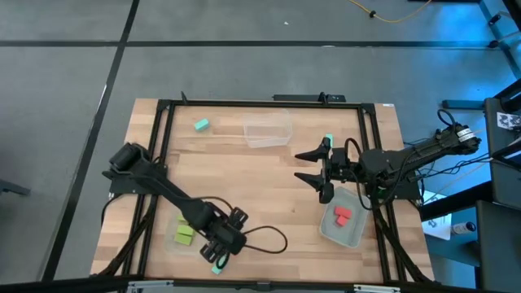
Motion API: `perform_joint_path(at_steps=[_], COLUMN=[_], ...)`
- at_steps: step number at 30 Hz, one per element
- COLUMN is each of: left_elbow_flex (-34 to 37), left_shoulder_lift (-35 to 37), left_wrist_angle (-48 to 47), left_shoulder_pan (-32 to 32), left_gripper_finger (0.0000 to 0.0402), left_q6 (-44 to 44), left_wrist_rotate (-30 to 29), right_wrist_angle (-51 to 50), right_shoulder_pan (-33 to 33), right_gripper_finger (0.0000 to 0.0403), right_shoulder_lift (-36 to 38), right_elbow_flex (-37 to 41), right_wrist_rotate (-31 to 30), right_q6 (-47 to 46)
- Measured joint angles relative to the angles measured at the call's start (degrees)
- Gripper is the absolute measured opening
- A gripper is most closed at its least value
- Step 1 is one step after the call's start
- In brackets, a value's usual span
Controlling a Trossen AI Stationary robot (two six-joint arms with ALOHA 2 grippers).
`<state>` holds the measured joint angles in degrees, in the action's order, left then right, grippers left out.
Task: Sort & place blocks by color
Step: Put the orange block into the gray bin
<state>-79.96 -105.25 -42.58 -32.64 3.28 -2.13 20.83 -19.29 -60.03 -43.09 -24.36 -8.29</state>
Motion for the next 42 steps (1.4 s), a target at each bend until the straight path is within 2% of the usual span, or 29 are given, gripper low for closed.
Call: perform_joint_path(at_steps=[21,36,42], left_elbow_flex=[0.0,3.8,3.8], left_shoulder_lift=[-8.9,-8.8,-8.8], left_wrist_angle=[-1.3,0.0,0.9], left_shoulder_pan=[0.6,1.6,1.6], left_gripper_finger=[0.0238,0.0236,0.0218], left_q6=[2.4,1.8,1.8], left_wrist_rotate=[0.1,2.0,1.4], right_wrist_angle=[-0.6,-0.5,-0.5], right_shoulder_pan=[0.0,0.0,0.0], right_gripper_finger=[0.0276,0.0276,0.0276], right_shoulder_lift=[0.0,0.0,0.0], right_elbow_flex=[0.0,0.0,0.0], right_wrist_rotate=[-1.7,-1.6,-1.6], right_q6=[-0.1,-0.4,-0.3])
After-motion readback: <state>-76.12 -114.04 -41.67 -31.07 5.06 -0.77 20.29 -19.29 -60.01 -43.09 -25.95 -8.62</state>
